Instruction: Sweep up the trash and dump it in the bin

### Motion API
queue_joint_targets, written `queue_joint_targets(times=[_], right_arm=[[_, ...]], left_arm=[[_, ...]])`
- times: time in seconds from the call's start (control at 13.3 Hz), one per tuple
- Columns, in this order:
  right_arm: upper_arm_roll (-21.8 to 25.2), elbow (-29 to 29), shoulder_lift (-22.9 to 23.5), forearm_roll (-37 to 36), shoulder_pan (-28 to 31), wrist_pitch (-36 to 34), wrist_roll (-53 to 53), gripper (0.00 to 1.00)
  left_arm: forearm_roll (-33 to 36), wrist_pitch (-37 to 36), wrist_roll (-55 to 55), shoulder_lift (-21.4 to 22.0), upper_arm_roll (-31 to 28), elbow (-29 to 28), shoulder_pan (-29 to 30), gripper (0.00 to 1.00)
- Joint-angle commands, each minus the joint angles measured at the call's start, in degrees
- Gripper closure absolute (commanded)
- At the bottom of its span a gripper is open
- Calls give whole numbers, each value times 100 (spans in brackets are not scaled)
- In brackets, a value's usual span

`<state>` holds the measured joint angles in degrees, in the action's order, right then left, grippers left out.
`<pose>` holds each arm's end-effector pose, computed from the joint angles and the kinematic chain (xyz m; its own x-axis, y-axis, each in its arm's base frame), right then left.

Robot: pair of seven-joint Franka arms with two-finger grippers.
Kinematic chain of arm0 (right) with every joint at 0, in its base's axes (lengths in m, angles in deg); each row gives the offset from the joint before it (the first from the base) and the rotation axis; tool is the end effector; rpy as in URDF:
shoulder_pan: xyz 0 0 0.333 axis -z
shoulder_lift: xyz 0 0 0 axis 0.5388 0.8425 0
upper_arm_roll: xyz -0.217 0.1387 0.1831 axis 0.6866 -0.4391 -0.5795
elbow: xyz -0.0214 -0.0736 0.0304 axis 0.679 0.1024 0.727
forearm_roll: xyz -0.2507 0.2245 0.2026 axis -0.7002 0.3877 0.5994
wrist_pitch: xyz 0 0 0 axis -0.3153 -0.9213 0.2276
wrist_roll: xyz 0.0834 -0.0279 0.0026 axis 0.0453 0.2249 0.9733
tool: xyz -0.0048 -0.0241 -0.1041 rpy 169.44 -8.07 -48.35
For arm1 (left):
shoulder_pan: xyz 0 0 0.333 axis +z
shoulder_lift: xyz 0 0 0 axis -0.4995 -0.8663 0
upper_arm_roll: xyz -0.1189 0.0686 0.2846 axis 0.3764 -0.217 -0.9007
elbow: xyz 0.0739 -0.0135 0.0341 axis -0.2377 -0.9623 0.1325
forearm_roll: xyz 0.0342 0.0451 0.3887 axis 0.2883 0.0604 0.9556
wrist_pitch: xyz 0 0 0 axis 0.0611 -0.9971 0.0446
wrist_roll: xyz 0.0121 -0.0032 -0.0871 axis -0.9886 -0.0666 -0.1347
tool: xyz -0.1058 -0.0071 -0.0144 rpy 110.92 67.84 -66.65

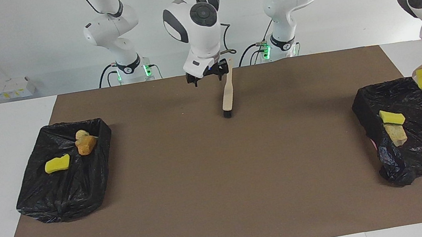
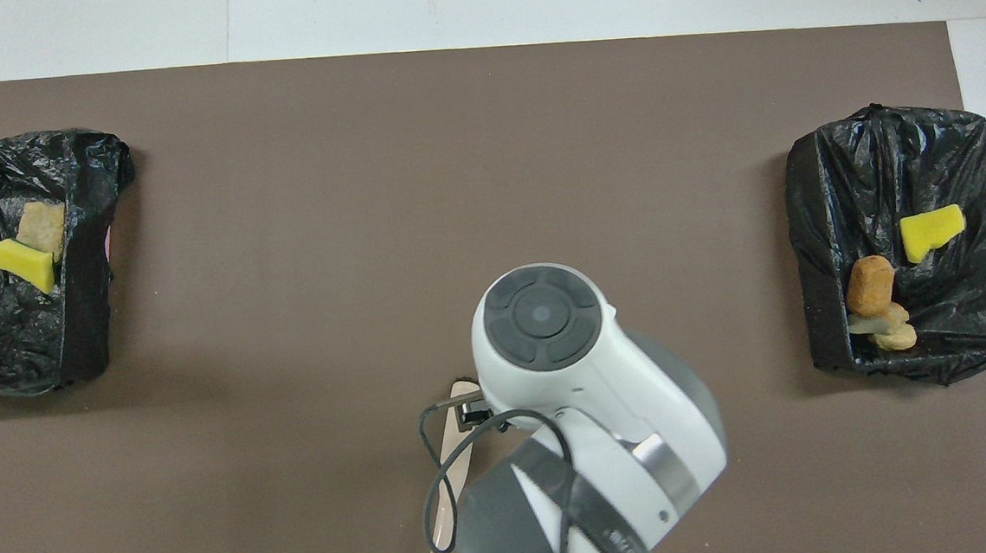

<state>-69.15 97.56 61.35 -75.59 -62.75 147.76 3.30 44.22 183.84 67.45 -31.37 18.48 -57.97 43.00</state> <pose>0.4619 0.3477 0.4801 0.9687 0.1342 -0.2089 0.1324 -0.9909 -0.0226 0.6005 0.1786 0.5750 -0.0311 -0.5155 -0.8563 -0.9806 0.1815 -0.0737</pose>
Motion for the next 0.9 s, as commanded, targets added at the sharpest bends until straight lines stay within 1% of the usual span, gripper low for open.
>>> queue_joint_targets(times=[0.0, 0.08, 0.15, 0.23, 0.38, 0.45, 0.6, 0.68, 0.83], right_arm=[[-56, -369, 9, -581, 394, -299, 774, 0], [-48, -474, 9, -793, 535, -325, 1038, 0], [-13, -562, 9, -847, 815, -326, 1441, 0], [-4, -641, 0, -848, 1113, -326, 1897, 0], [57, -774, -96, -856, 1711, -326, 2558, 0], [84, -774, -123, -857, 2018, -317, 2866, 0], [206, -791, -132, -909, 2459, -326, 3210, 0], [286, -791, -167, -918, 2583, -326, 3290, 0], [557, -791, -377, -901, 2864, -308, 3273, 0]], left_arm=[[286, -110, -98, 34, -63, 179, -125, 100], [514, -346, -159, 43, -63, 171, -265, 100], [707, -714, -508, 78, -55, 162, -466, 100], [744, -935, -833, 96, -55, 118, -599, 100], [937, -1086, -1011, 174, -55, -4, -792, 100], [1033, -1095, -1256, 279, -55, -266, -863, 100], [1359, -1296, -2010, 377, -46, -707, -1126, 100], [1360, -1367, -2188, 368, -46, -743, -1188, 100], [1368, -1386, -2190, 351, -46, -743, -1189, 100]])
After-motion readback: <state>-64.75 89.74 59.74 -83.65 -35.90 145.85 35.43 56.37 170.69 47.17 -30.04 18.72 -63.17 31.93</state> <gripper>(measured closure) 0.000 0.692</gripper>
